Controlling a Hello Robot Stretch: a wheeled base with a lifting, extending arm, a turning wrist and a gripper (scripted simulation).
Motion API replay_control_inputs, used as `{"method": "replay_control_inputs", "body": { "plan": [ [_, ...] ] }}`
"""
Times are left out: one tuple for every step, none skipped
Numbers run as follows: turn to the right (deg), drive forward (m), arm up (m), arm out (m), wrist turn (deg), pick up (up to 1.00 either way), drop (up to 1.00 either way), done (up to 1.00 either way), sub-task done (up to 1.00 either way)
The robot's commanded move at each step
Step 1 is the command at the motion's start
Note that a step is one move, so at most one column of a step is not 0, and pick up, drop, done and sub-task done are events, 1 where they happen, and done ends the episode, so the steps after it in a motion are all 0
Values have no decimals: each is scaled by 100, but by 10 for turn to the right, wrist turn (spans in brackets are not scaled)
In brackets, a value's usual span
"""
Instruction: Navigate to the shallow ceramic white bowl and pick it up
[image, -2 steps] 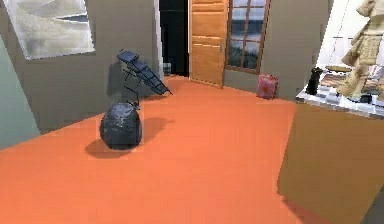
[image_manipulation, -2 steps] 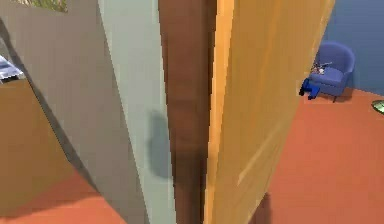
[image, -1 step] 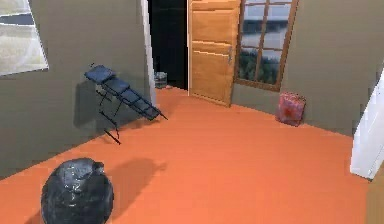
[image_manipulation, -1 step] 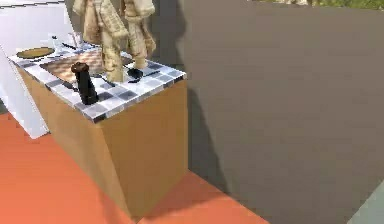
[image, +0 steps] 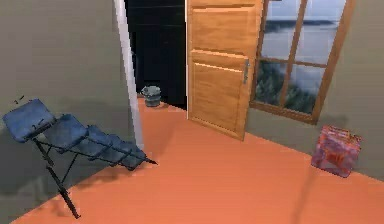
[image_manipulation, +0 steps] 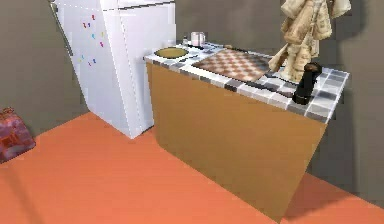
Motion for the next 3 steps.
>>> {"method": "replay_control_inputs", "body": {
  "plan": [
    [30, 0, 0, 0, 0, 0, 0, 0, 0],
    [0, 100, 0, 0, 0, 0, 0, 0, 0],
    [0, 70, 0, 0, 0, 0, 0, 0, 0]
  ]
}}
